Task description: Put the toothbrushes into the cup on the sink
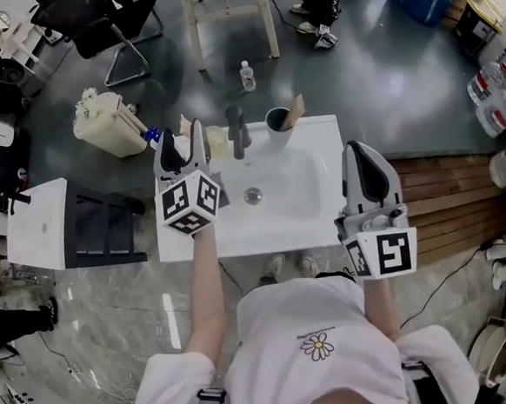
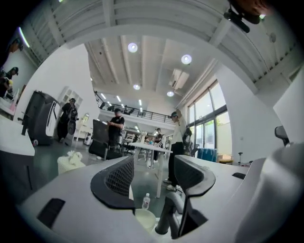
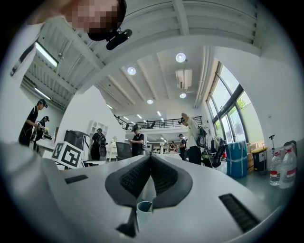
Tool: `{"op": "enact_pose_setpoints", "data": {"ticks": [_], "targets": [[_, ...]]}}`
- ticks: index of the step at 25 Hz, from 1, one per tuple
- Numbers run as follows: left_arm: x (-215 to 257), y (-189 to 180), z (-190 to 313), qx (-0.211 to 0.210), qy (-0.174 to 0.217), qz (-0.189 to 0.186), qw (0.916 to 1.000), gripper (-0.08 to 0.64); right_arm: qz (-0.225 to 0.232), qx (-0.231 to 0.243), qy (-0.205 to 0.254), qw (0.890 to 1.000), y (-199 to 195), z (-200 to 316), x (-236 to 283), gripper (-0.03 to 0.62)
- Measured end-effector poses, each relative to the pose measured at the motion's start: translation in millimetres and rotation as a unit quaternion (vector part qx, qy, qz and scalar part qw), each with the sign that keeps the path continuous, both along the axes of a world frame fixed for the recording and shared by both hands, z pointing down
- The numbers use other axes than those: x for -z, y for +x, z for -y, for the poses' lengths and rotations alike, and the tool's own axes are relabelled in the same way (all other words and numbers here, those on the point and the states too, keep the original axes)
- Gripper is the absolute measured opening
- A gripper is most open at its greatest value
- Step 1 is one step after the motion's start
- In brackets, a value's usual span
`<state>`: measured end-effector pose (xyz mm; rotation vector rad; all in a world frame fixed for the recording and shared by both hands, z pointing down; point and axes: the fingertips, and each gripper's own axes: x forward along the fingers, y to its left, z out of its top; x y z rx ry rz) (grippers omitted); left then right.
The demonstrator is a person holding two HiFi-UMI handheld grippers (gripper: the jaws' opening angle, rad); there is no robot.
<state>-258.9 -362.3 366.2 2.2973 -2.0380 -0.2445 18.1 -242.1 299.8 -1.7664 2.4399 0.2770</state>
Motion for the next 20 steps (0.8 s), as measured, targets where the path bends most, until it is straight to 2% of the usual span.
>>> {"op": "enact_pose_setpoints", "data": {"ticks": [4,12,20], "targets": [[-43.3,-14.1,23.3,0.004,-0.057,-0.013,0.9983,0.255,-0.005,-0.010,-0.004,1.000,1.8,-3.4,-0.3,0.011],[-105.9,-29.6,53.5,0.008,-0.134,-0.048,0.9898,0.252,-0.020,-0.020,-0.015,0.999,0.6,-5.0,-5.4,0.012],[-144.5,-29.2,63.4,-0.001,-0.187,-0.049,0.9811,0.166,-0.030,-0.028,-0.024,0.999,0.2,-5.4,-9.0,0.011]]}}
